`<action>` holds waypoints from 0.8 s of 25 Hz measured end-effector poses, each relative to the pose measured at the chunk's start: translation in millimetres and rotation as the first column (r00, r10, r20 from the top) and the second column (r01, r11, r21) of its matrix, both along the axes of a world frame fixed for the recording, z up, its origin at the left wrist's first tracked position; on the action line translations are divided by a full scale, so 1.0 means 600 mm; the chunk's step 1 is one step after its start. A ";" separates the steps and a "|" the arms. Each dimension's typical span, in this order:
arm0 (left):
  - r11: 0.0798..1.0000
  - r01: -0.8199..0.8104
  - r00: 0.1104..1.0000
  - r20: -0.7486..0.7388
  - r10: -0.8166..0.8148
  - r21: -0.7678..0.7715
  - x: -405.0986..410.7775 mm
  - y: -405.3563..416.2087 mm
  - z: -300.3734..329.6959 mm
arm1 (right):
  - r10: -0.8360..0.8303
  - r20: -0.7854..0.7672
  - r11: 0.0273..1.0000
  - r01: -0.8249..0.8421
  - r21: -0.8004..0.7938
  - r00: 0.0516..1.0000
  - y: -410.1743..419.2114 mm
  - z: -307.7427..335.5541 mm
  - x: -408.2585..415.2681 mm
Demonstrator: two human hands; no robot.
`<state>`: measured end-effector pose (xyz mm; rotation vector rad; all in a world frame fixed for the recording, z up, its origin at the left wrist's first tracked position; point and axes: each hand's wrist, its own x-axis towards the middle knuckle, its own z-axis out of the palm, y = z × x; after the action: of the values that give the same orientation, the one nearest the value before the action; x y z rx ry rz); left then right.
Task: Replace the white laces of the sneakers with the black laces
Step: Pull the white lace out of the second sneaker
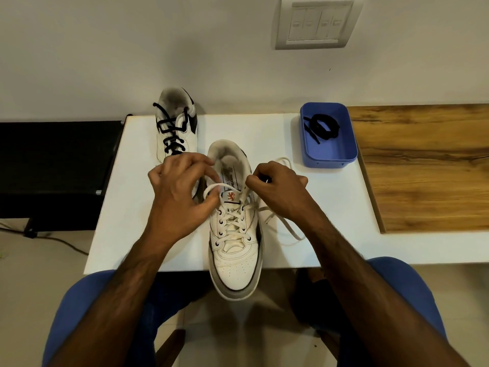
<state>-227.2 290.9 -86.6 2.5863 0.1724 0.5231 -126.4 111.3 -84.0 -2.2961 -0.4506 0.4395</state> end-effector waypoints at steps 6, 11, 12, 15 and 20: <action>0.989 0.126 0.992 -0.016 -0.125 0.084 0.010 -0.023 -0.016 | -0.009 0.008 1.000 0.009 0.006 1.000 0.003 0.002 -0.004; 0.997 -0.025 0.998 0.052 0.029 -0.079 -0.001 0.002 0.003 | 0.002 -0.016 1.000 -0.002 0.012 1.000 0.000 0.004 -0.002; 0.998 -0.008 1.000 0.026 0.009 -0.057 0.000 0.000 0.002 | 0.003 -0.015 1.000 -0.003 0.011 1.000 0.000 0.005 -0.002; 0.994 0.093 0.995 -0.032 -0.092 0.056 0.005 -0.018 -0.010 | -0.003 -0.002 1.000 0.003 0.010 1.000 0.002 0.004 -0.004; 0.981 0.104 0.994 0.014 -0.107 0.166 0.006 -0.015 -0.012 | 0.006 0.000 1.000 -0.006 -0.004 1.000 0.004 0.004 -0.004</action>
<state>-223.4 281.8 -93.9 2.7306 -0.0172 0.5486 -128.9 113.7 -81.3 -2.2995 -0.4572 0.4435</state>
